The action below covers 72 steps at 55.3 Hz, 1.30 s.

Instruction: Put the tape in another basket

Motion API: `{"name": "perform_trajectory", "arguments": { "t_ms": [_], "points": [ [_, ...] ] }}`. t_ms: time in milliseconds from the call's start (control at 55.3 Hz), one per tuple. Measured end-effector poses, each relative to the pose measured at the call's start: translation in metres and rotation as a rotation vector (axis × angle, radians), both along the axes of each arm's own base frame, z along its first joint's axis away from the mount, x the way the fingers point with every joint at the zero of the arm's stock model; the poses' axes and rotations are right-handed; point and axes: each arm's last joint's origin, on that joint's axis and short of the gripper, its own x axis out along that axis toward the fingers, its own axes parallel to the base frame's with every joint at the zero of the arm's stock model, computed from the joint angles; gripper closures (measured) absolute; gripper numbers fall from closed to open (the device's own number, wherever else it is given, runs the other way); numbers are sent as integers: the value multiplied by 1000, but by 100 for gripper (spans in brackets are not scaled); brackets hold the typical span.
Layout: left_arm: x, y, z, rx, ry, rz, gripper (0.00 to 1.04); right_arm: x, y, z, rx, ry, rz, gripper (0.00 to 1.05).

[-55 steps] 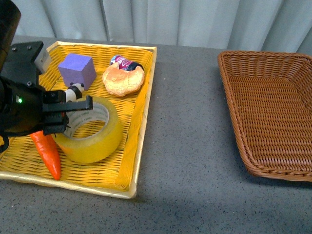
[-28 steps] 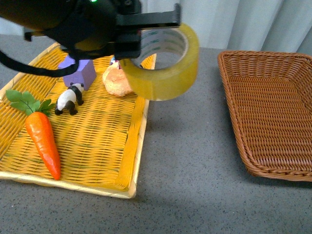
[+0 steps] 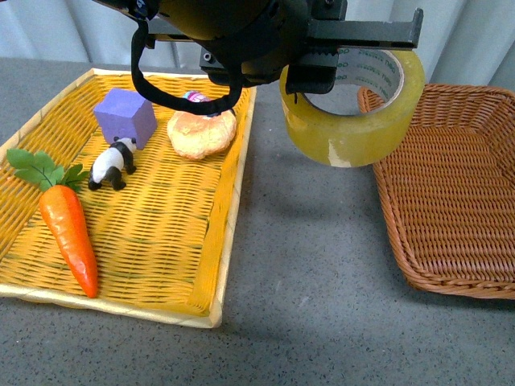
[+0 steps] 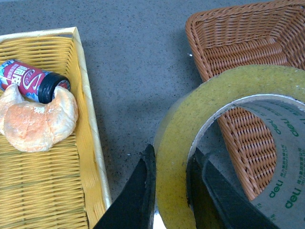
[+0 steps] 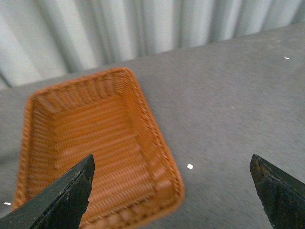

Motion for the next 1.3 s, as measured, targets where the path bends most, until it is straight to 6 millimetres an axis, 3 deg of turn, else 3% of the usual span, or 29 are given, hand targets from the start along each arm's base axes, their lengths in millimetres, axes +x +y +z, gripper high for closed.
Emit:
{"name": "perform_trajectory", "arguments": {
  "t_ms": [145, 380, 597, 959, 1302],
  "points": [
    [-1, -2, -1, 26, -10, -19, 89, 37, -6, 28, 124, 40, 144, 9],
    [-3, -9, 1, 75, -59, -73, 89, 92, -7, 58, 325, 153, 411, 9],
    [-5, -15, 5, 87, -75, -113, 89, 122, -5, 75, 372, 220, 506, 9],
    [-2, -20, 8, 96, -93, -134, 89, 126, 14, 67, 417, 310, 608, 9],
    [-2, -20, 7, 100, -92, -136, 89, 150, 34, 20, 462, 493, 640, 9]
  ]
}}
